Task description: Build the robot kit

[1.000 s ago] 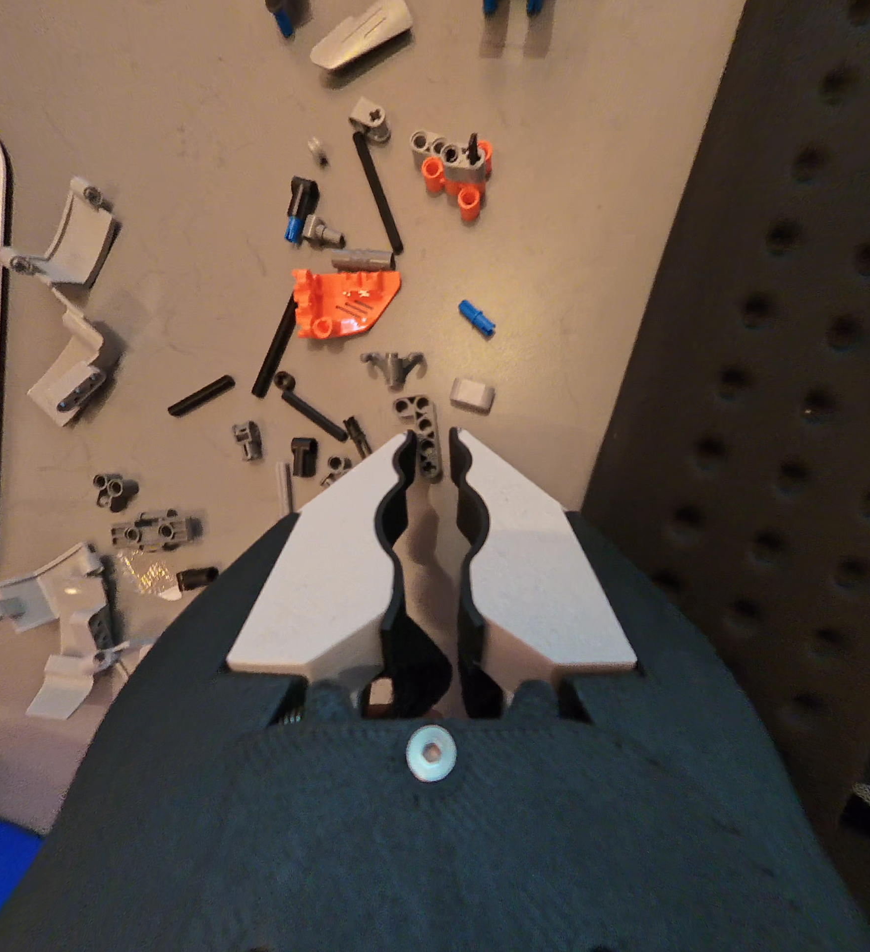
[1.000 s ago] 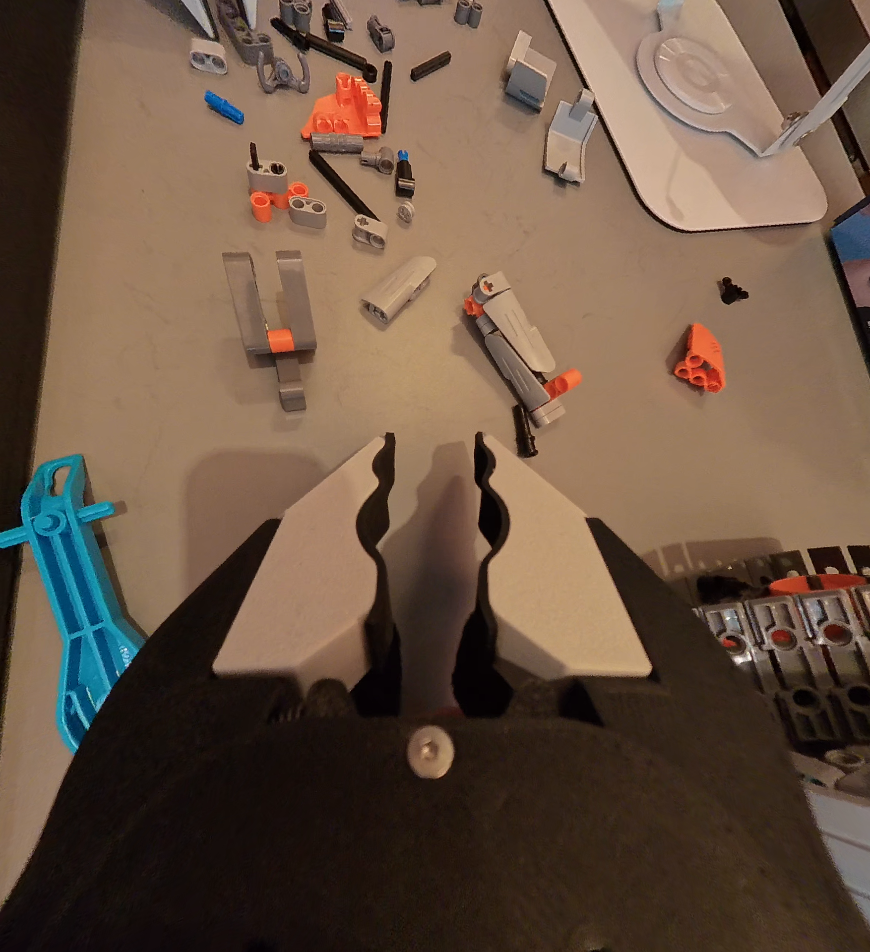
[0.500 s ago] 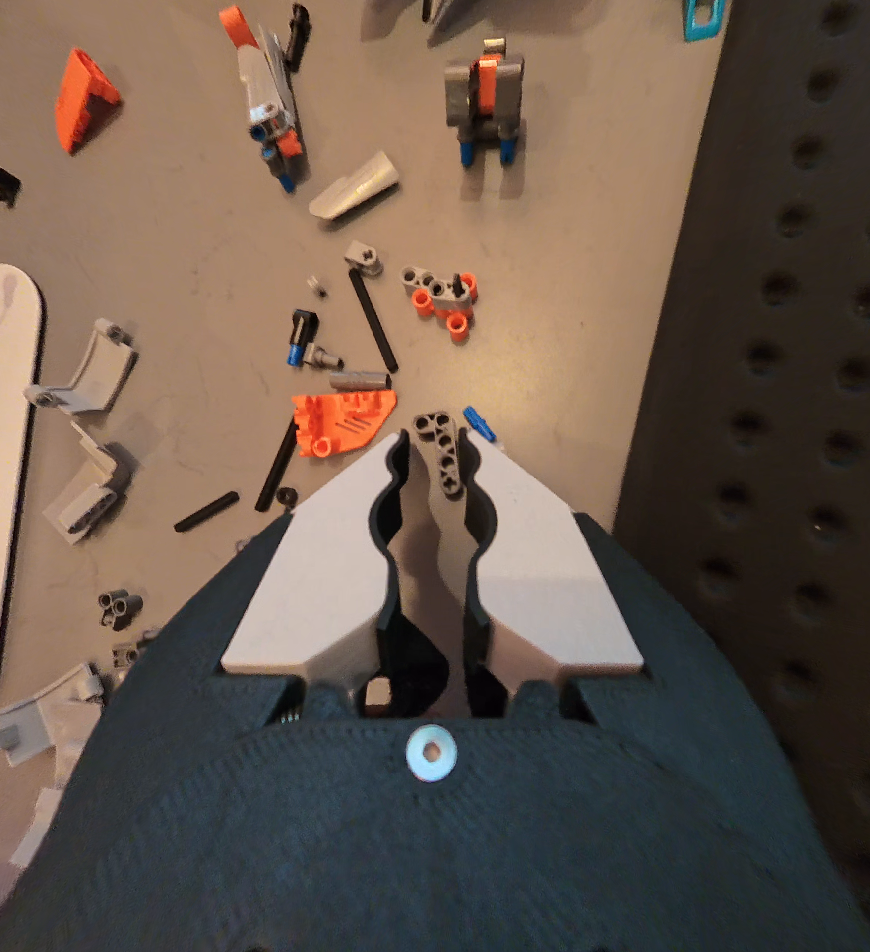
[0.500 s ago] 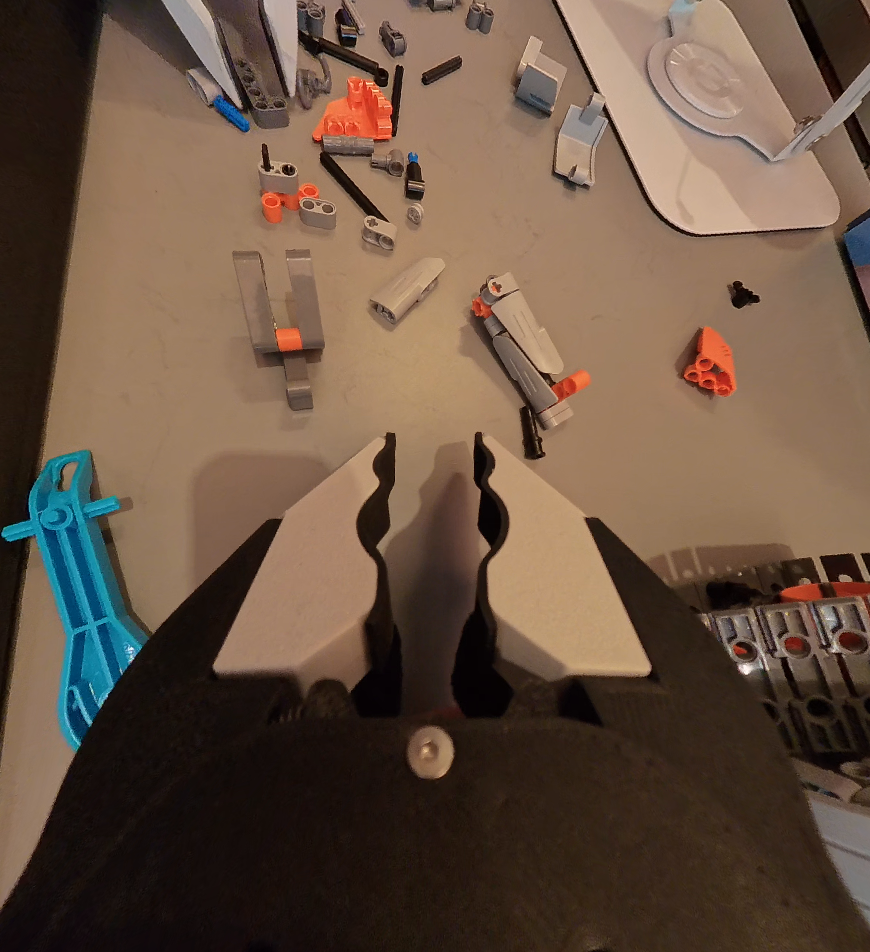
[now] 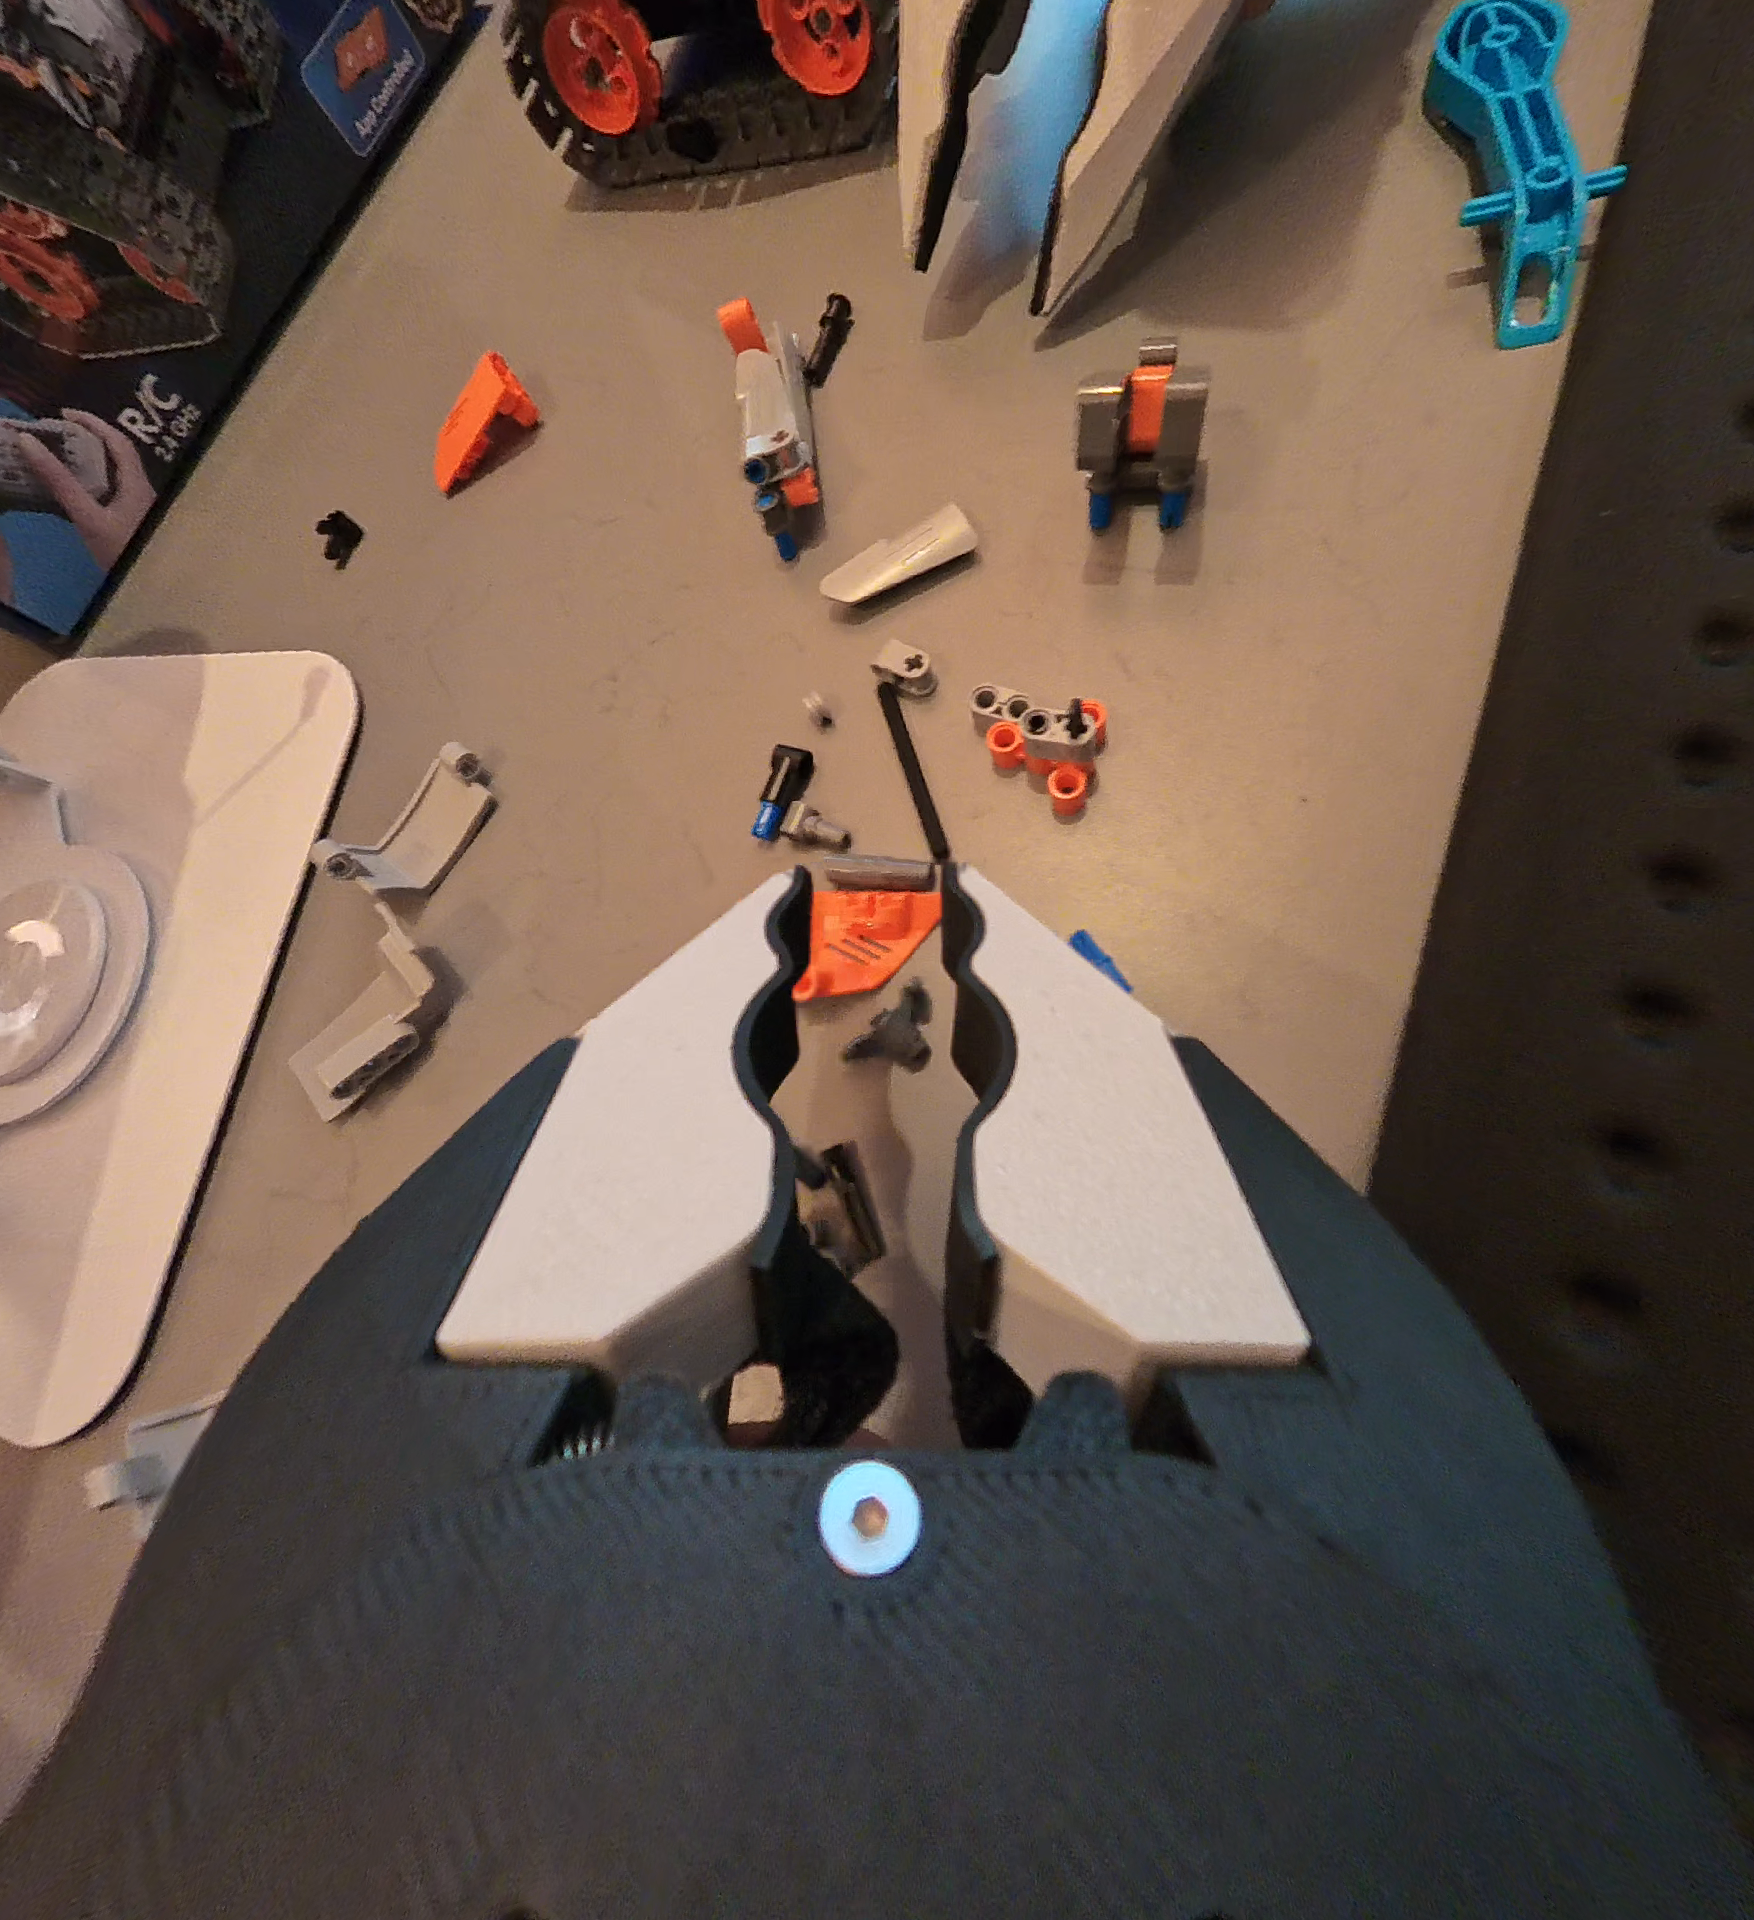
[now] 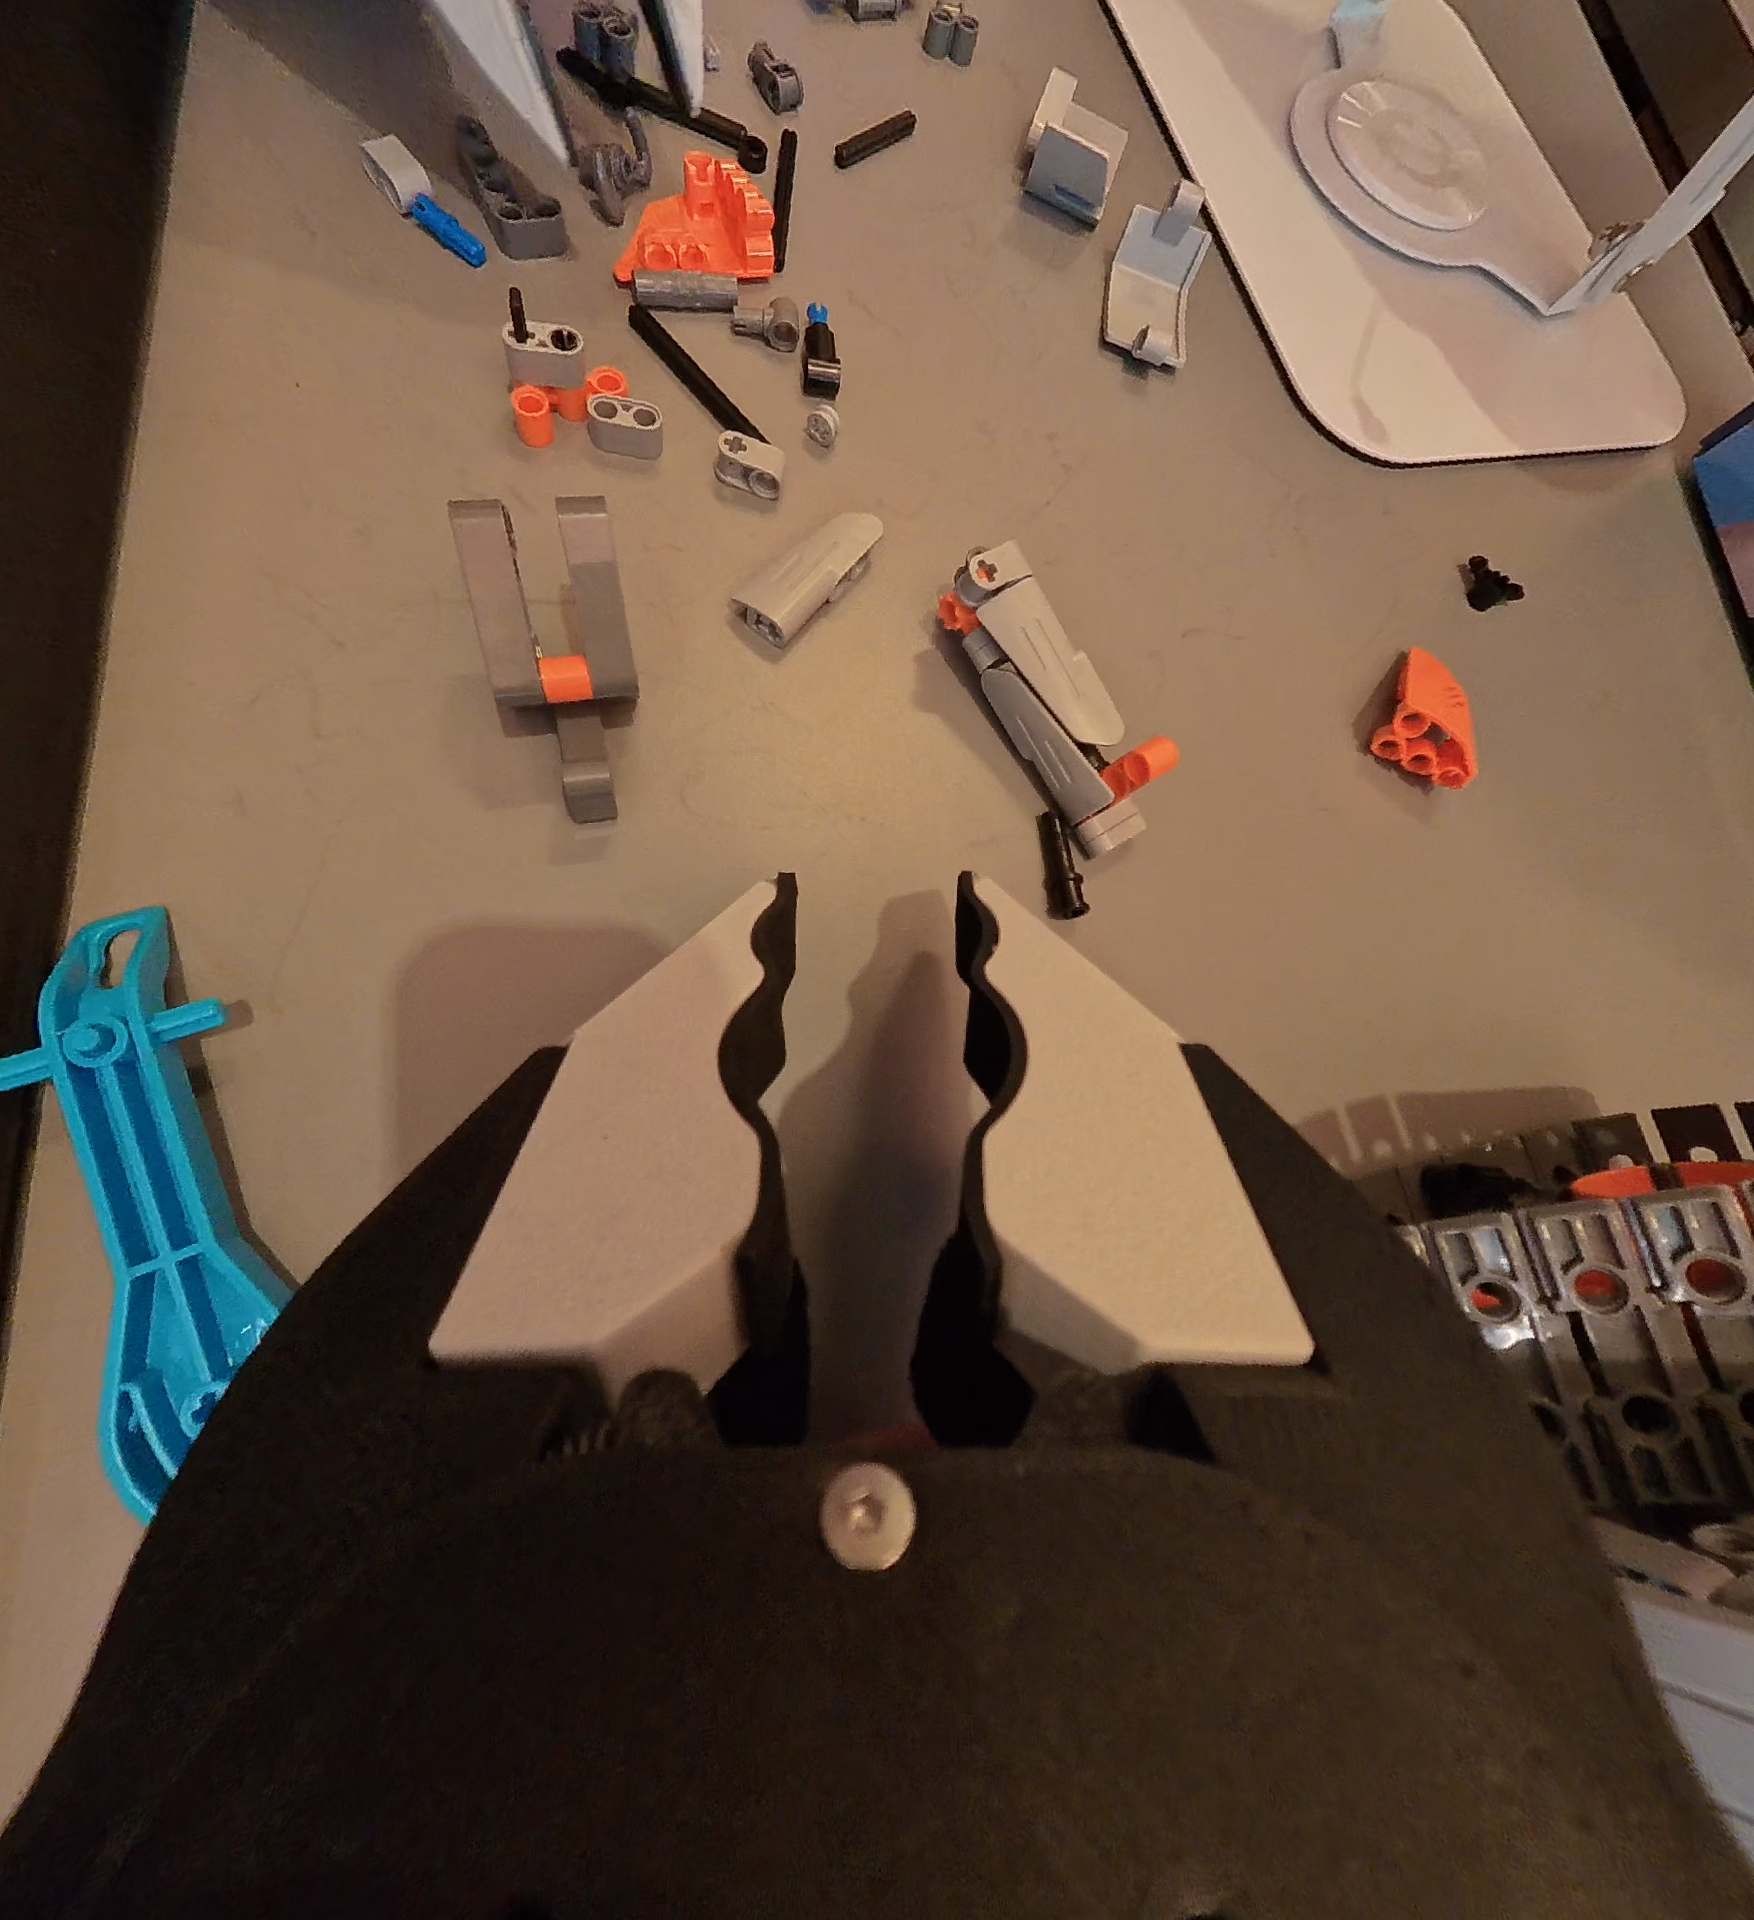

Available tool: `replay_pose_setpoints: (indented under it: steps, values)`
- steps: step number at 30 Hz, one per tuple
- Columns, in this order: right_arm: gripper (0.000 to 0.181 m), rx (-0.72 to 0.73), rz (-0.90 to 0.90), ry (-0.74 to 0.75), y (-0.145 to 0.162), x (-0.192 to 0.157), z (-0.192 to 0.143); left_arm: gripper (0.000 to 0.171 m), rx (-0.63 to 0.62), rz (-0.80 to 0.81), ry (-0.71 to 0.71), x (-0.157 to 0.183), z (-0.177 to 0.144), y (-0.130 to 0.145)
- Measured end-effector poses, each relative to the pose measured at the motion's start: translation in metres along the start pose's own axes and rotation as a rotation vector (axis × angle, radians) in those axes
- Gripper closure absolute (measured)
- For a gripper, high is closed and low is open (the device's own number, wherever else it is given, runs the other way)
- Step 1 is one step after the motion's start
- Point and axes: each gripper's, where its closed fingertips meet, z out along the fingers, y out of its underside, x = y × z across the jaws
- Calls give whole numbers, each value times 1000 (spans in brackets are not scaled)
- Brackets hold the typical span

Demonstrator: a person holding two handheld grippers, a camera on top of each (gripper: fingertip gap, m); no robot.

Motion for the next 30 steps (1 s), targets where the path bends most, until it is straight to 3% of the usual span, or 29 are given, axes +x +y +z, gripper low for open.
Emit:
replay_pose_setpoints:
  steps: [12,19,30]
  values:
    - [153,19,6,27,-5,5,-6,151,35,-118,-218,-49,-35,6]
    - [153,17,6,28,-4,5,-7,151,-59,-79,-94,-30,-19,15]
    - [153,20,1,22,-6,3,-7,149,-56,61,179,38,19,-19]
